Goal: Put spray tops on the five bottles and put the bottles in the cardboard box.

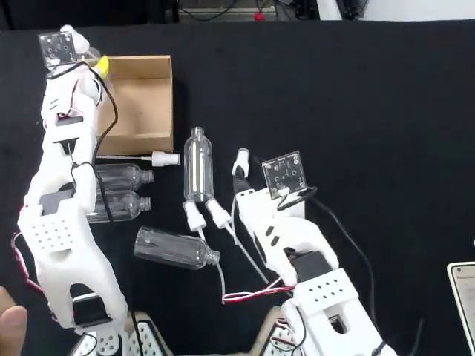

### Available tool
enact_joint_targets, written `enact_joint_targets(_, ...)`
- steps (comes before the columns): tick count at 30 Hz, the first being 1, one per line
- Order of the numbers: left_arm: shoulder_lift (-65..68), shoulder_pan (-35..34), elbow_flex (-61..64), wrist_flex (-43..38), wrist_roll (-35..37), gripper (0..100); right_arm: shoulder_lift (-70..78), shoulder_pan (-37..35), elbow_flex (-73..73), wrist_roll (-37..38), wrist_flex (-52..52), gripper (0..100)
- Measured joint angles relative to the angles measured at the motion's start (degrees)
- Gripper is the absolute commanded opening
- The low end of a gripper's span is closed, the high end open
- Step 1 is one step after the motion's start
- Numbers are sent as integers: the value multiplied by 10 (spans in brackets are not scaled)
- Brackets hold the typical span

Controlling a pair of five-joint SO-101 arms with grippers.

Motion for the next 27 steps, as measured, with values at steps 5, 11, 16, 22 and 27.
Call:
enact_joint_targets(5, 1, -2, -1, 0, 0, 256, 0, 0, 0, 0, 0, 124)
enact_joint_targets(11, 1, -4, -1, 0, 0, 302, 0, 0, 0, 0, 0, 124)
enact_joint_targets(16, 1, -4, -1, 0, 0, 311, 0, 0, 0, 0, 0, 124)
enact_joint_targets(22, 1, -4, -1, 0, 0, 310, 0, 0, 0, 0, 0, 124)
enact_joint_targets(27, 1, -6, -1, 0, 0, 310, 0, 0, 0, 0, 0, 124)
